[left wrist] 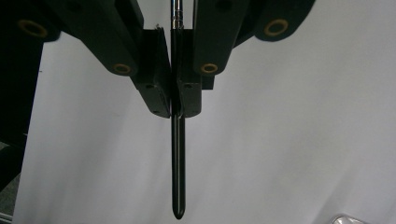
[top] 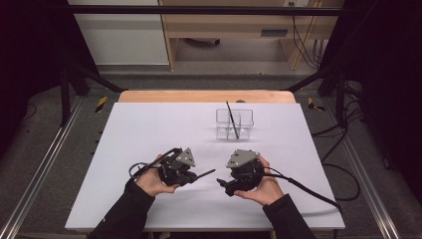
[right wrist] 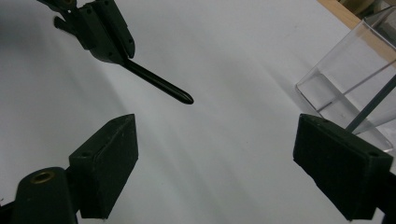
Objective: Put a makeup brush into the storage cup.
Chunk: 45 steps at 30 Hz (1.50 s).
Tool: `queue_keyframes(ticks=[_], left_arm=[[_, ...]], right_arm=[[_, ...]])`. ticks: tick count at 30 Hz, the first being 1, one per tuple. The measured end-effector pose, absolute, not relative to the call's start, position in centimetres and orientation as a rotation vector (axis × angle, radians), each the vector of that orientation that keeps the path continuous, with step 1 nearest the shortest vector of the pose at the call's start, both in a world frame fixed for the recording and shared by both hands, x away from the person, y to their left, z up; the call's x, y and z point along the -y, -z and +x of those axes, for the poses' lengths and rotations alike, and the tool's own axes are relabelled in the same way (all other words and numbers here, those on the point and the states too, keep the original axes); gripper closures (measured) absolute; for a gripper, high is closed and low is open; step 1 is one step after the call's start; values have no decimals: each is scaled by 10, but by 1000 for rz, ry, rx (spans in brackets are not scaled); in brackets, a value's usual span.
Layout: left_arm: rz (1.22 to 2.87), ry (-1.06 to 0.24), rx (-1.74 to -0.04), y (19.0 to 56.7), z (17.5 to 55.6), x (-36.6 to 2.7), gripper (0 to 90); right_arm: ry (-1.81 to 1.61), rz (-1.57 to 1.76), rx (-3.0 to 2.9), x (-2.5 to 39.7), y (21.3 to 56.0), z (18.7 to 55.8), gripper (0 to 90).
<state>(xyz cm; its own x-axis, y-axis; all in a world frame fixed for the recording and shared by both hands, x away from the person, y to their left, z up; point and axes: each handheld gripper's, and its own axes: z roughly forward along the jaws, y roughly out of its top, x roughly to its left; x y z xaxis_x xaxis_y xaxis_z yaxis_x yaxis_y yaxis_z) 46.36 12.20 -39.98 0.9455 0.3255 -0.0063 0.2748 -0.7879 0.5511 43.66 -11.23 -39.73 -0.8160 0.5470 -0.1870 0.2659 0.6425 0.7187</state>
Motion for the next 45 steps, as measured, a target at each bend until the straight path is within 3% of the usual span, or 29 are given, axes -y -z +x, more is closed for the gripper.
queue_keyframes(ticks=[45], left_arm=[[2570,8,-306,388,464,-101,835]], right_arm=[[-759,255,-2628,87,396,422,295]])
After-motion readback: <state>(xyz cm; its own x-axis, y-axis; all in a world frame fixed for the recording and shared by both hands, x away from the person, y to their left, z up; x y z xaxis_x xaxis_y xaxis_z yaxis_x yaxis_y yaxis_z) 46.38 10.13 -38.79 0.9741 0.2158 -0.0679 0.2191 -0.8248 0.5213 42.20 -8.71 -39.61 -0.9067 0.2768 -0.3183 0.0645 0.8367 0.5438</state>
